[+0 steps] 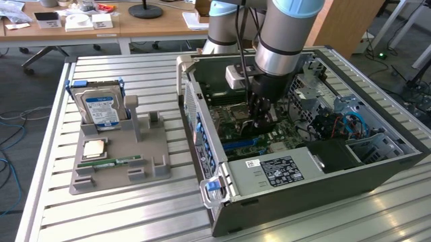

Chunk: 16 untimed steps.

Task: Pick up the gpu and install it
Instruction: 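Insert the gpu into the slot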

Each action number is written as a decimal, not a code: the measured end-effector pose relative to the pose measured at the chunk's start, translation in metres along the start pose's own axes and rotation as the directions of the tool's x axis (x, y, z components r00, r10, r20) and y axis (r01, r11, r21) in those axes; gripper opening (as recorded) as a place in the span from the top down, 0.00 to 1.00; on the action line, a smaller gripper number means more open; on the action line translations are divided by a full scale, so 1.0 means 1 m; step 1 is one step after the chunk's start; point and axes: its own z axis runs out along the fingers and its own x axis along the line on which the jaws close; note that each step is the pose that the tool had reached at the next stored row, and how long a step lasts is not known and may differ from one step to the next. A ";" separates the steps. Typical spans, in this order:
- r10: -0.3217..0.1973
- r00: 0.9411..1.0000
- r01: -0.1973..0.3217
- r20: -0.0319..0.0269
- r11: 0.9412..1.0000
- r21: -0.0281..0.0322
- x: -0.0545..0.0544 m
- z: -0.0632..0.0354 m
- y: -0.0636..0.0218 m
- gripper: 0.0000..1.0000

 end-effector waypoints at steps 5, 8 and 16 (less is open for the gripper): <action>0.000 1.000 0.000 0.000 1.000 0.000 0.003 0.0000 0.0002 0.74; 0.000 1.000 0.000 0.000 1.000 0.000 0.003 0.0002 0.0020 0.74; 0.000 1.000 0.000 0.000 1.000 0.000 0.005 0.0003 0.0059 0.74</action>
